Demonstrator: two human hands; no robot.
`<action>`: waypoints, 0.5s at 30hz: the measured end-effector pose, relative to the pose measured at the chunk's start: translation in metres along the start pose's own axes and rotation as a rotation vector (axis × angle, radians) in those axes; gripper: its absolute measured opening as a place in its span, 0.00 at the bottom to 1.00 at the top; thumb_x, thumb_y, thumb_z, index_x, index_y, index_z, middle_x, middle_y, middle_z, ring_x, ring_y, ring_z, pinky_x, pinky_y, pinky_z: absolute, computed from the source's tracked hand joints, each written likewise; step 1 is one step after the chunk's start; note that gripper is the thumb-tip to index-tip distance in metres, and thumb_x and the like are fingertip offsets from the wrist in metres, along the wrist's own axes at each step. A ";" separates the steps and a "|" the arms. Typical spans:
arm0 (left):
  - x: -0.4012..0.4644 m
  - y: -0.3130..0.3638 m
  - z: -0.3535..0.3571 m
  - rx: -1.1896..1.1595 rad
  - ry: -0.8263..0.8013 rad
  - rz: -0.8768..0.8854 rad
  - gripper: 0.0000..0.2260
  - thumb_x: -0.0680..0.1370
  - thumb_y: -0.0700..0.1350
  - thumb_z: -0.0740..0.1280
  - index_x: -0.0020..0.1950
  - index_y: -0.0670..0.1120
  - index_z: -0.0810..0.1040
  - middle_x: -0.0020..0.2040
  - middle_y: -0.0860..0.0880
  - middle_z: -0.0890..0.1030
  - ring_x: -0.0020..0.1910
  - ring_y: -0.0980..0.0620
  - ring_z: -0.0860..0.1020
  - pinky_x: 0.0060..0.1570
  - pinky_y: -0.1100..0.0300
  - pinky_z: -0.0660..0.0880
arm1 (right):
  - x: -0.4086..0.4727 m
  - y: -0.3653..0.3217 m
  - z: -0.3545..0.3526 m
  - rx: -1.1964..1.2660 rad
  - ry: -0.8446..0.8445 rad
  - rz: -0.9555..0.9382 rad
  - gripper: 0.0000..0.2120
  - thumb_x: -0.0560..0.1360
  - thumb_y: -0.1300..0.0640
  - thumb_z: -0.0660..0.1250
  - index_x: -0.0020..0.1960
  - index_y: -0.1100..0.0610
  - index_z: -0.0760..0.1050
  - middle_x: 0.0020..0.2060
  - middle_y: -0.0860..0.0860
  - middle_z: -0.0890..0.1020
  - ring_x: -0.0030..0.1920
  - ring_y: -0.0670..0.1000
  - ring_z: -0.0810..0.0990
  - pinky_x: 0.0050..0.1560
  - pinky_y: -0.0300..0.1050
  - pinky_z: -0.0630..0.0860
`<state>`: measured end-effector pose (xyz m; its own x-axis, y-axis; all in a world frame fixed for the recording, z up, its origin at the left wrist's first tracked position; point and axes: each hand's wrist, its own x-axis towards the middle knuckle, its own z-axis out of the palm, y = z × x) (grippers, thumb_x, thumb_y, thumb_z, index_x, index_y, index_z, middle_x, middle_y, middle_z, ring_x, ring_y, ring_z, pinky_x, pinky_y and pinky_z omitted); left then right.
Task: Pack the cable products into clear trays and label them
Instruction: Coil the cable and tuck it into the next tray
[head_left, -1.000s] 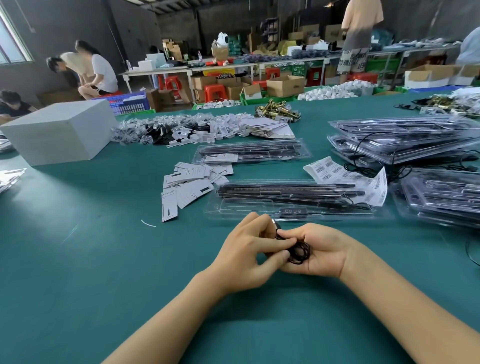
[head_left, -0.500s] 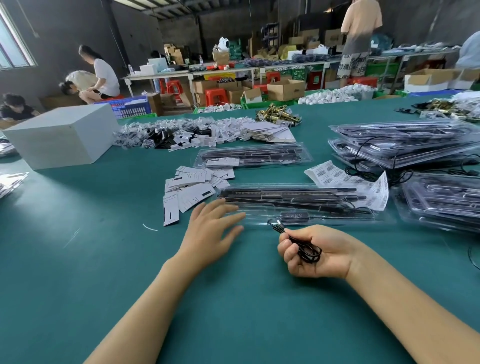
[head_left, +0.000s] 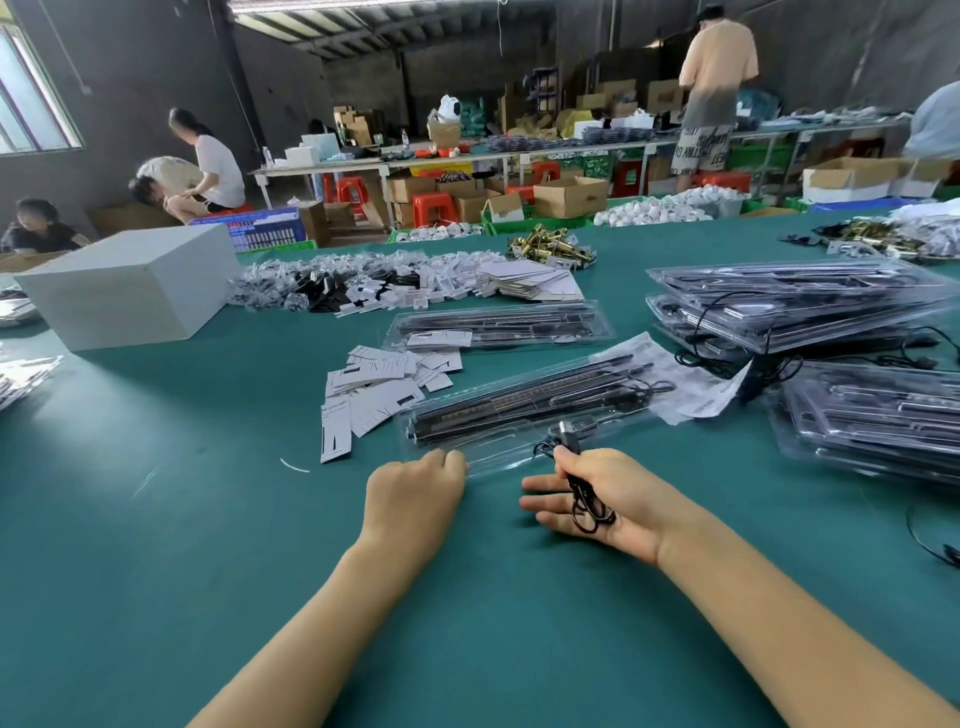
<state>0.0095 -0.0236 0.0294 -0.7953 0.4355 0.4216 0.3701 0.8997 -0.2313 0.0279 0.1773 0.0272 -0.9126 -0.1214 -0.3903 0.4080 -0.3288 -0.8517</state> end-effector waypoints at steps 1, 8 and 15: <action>-0.002 0.004 -0.003 0.043 -0.018 0.028 0.23 0.47 0.42 0.84 0.23 0.48 0.70 0.19 0.51 0.70 0.14 0.50 0.67 0.27 0.67 0.53 | 0.001 0.001 0.001 -0.022 0.011 -0.020 0.09 0.82 0.55 0.59 0.50 0.62 0.68 0.53 0.62 0.80 0.42 0.58 0.85 0.34 0.46 0.81; -0.023 0.023 -0.016 0.005 -0.030 0.125 0.20 0.53 0.43 0.82 0.25 0.47 0.69 0.23 0.49 0.70 0.19 0.49 0.69 0.26 0.63 0.64 | -0.002 -0.007 -0.004 -0.027 0.102 -0.043 0.14 0.82 0.55 0.58 0.40 0.60 0.69 0.34 0.57 0.80 0.30 0.52 0.82 0.28 0.42 0.79; -0.029 0.028 -0.025 -0.113 0.000 0.173 0.11 0.62 0.44 0.76 0.28 0.46 0.75 0.29 0.50 0.75 0.27 0.47 0.75 0.35 0.58 0.72 | -0.006 -0.018 -0.020 0.038 0.107 0.010 0.16 0.80 0.52 0.62 0.37 0.59 0.68 0.29 0.55 0.76 0.29 0.51 0.76 0.28 0.42 0.77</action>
<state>0.0548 -0.0105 0.0323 -0.7152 0.5841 0.3839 0.5527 0.8088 -0.2009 0.0269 0.2029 0.0376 -0.8997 -0.0247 -0.4359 0.4142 -0.3639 -0.8343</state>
